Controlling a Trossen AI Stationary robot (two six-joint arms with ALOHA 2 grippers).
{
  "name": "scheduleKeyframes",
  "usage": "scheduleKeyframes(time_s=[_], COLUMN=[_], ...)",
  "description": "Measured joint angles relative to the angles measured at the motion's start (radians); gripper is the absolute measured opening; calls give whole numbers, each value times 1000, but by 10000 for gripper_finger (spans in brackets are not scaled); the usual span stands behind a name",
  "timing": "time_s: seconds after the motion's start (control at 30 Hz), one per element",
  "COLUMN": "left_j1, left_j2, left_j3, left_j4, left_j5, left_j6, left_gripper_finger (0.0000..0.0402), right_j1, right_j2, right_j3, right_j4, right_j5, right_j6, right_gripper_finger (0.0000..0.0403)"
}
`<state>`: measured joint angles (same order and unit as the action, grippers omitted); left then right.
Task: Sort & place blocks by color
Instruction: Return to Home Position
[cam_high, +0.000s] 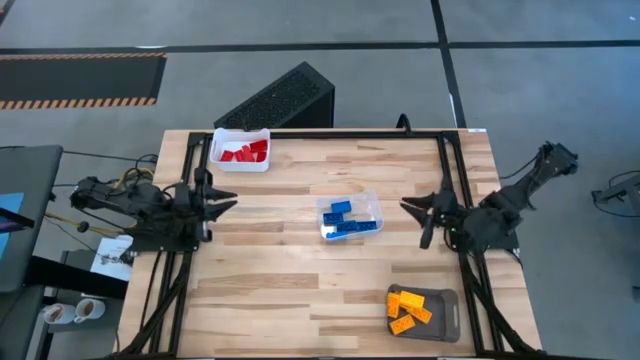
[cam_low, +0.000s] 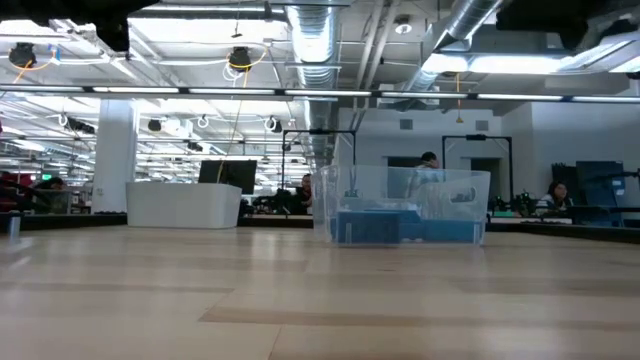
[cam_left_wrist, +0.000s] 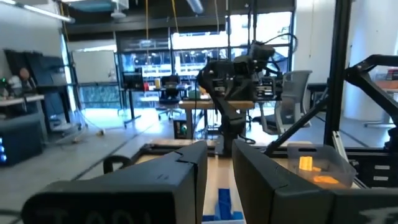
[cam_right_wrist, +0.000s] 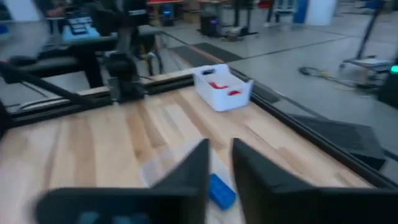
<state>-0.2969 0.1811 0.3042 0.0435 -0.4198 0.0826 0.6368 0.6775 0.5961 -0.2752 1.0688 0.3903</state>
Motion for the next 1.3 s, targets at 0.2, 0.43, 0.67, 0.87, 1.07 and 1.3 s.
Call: scheduleKeyframes(time_s=[0.2, 0.43, 0.67, 0.87, 1.07, 1.3], left_j1=[0, 0, 0, 2, 40, 95], left_j2=[-1, -1, -77, -180, -177, -177], left_j3=[0, -77, -82, -95, -193, -293], left_j4=[28, 207, 173, 143, 159, 266], left_j5=[47, 82, 83, 102, 139, 268], left_j6=[38, 48, 62, 87, -8, -112], left_gripper_finger=[61, 51, 17, 3, 0, 0], right_j1=[-189, -392, -480, -543, -576, -573], right_j2=[21, 59, -146, -409, -630, -662], right_j3=[-107, -242, -320, -427, -497, -569], right_j4=[320, 604, 550, 471, 391, 337], right_j5=[-312, -622, -686, -752, -841, -834], right_j6=[-157, -302, -360, -374, -389, -310], right_gripper_finger=[19, 12, 13, 5, 6, 12])
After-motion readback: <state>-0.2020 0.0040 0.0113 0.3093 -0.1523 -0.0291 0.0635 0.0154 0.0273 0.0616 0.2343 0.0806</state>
